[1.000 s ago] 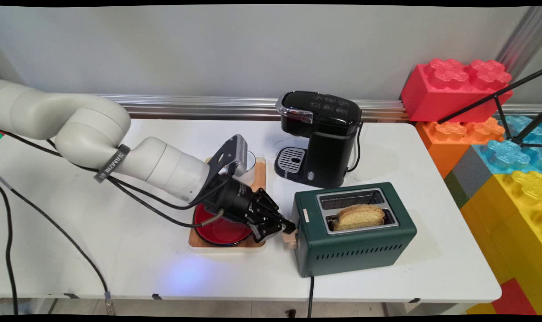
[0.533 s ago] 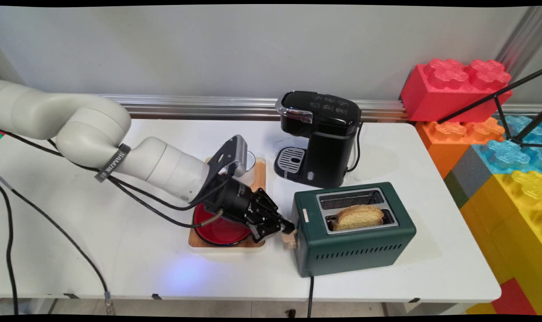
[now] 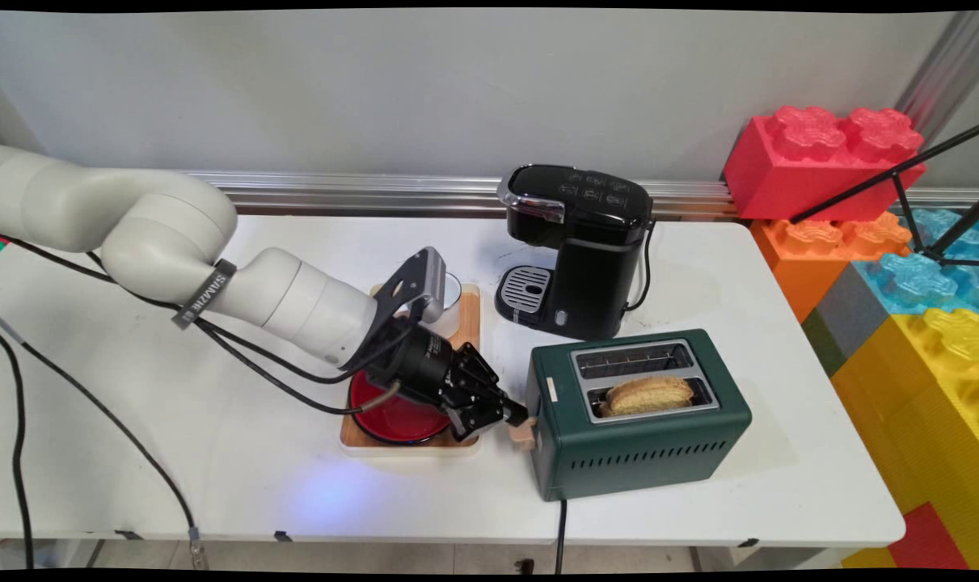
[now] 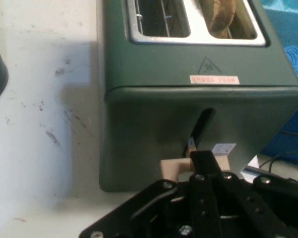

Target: Press the toaster switch

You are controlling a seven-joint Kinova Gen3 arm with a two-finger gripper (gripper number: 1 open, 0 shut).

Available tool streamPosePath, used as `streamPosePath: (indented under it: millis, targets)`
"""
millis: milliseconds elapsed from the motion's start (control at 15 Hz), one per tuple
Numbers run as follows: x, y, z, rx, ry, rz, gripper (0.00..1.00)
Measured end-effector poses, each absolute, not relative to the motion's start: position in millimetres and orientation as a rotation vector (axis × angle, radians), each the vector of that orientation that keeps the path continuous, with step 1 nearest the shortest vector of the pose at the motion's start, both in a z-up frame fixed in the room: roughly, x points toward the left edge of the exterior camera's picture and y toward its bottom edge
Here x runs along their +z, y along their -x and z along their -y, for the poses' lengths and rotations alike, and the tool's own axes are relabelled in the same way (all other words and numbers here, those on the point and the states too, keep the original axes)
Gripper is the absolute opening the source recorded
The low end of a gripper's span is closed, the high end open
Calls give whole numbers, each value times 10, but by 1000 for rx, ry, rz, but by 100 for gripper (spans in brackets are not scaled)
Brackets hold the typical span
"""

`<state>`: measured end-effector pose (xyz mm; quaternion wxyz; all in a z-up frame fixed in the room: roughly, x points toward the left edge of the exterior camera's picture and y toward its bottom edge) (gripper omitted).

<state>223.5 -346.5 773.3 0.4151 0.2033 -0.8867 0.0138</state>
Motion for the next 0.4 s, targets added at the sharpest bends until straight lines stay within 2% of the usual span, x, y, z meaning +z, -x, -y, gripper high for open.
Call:
streamPosePath:
  millis: [400]
  targets:
    - [7720,-2239,3454,27,-506,2245,0]
